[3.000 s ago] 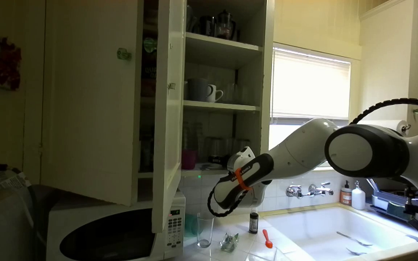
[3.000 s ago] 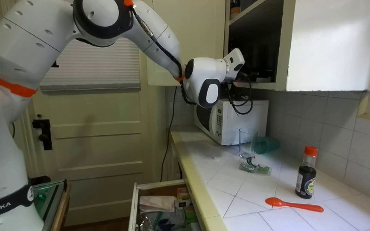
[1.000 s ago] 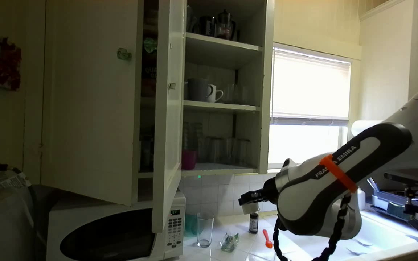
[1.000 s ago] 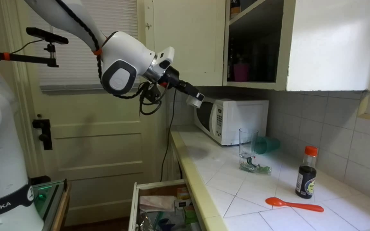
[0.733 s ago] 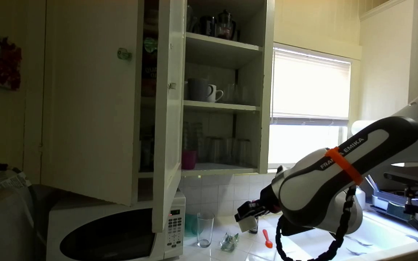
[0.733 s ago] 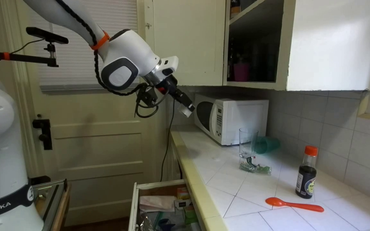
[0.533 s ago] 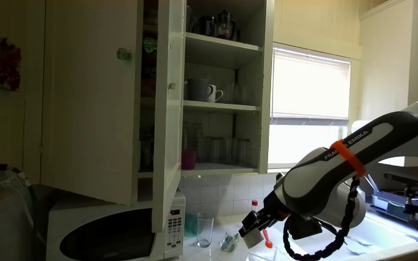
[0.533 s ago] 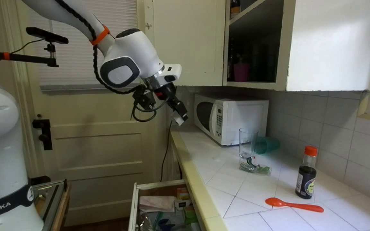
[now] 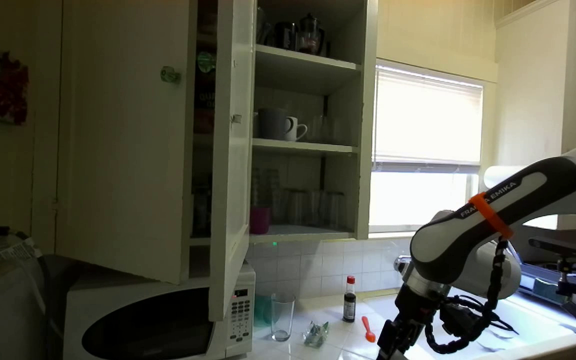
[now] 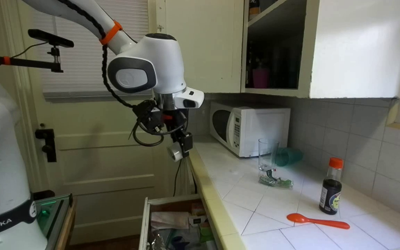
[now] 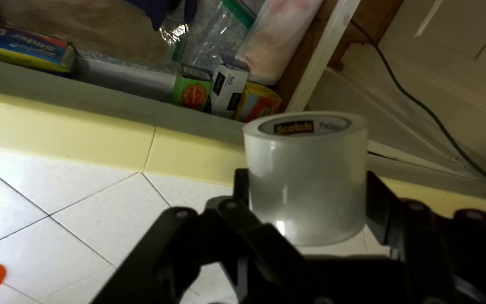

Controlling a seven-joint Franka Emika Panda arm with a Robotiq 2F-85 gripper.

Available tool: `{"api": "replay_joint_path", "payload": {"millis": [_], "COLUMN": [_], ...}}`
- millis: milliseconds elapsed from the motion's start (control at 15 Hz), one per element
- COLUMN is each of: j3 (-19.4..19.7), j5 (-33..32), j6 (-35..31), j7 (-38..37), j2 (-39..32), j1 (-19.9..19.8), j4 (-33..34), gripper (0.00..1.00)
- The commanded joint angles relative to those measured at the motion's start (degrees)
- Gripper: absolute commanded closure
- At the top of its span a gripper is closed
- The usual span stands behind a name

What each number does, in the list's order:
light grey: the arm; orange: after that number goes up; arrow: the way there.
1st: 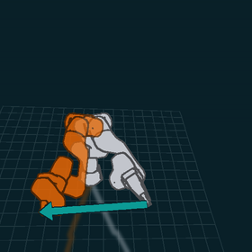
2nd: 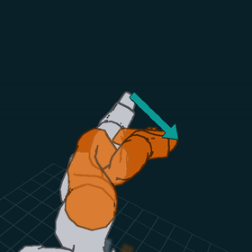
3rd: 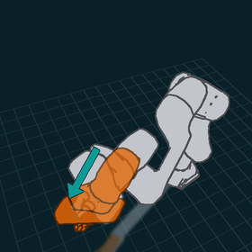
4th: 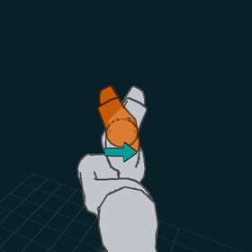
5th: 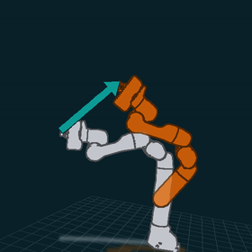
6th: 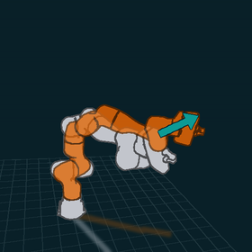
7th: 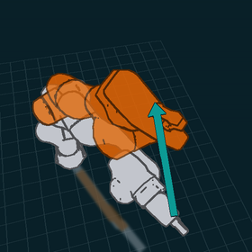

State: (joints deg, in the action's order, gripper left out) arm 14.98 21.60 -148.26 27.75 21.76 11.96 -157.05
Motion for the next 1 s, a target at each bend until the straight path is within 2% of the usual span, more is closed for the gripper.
{"api": "replay_joint_path", "payload": {"millis": [0, 200, 267, 533, 933], "j3": [-1.0, -1.8, -1.8, -3.9, -4.3], "j5": [0.5, 0.5, 0.5, -1.8, 2.2], "j6": [0.3, 0.3, 0.3, 1.3, 0.0], "j7": [0.3, 0.2, 0.2, -3.3, -5.8], "j2": [0.0, -0.2, -0.2, -3.9, -11.3], "j1": [-1.0, -0.9, -0.9, -2.7, -4.4], "j4": [0.1, 0.1, 0.1, 0.0, -0.7], "gripper": [0.36, 0.36, 0.61, 0.61, 0.61]}}
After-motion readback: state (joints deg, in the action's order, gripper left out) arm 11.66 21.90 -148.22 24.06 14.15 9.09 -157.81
